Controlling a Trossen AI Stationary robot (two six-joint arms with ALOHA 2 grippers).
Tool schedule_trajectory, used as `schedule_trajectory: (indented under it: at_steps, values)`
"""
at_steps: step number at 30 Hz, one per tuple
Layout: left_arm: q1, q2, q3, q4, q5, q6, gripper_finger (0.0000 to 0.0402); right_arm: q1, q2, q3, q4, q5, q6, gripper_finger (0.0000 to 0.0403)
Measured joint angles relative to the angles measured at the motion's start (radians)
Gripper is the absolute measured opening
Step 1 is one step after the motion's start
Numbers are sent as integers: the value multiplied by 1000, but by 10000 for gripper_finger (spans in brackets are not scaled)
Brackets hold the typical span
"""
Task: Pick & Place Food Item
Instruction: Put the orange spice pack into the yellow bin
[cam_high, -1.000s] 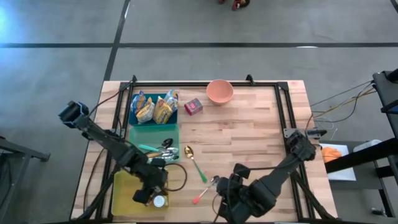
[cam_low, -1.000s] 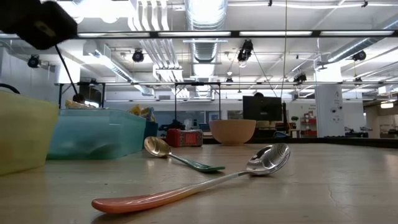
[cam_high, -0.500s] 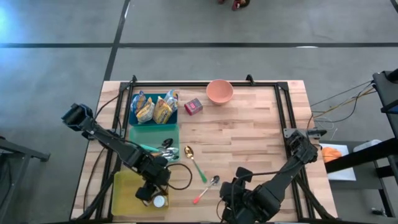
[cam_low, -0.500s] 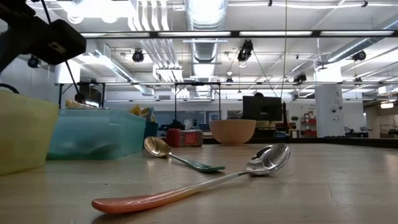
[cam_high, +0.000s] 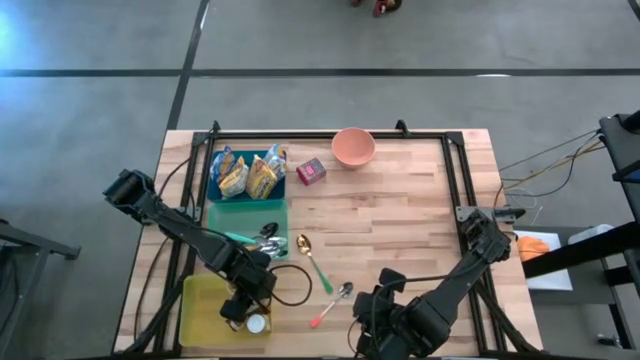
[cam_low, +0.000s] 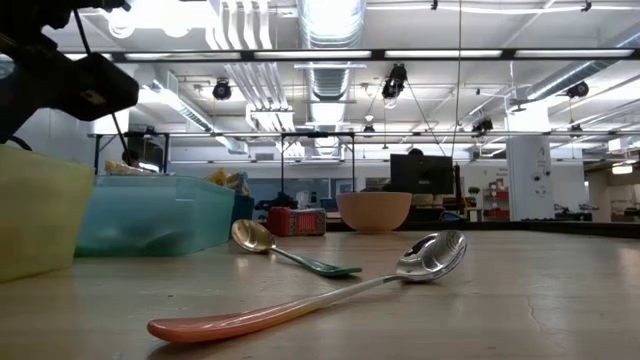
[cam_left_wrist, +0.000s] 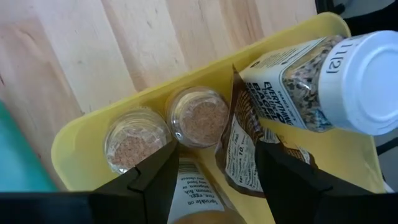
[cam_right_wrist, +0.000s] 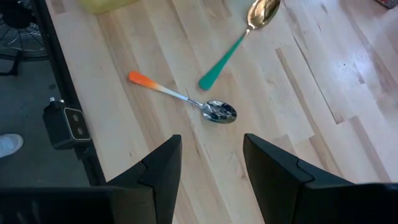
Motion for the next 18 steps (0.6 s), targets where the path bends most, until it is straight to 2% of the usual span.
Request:
schedule_trajectory:
  at_steps: [14, 18]
  values:
    - [0, 0, 0, 0, 9, 4, 218, 2, 0, 0, 0, 0, 0, 170]
    - [0, 0, 0, 0, 9, 4, 204, 2, 0, 0, 0, 0, 0, 170]
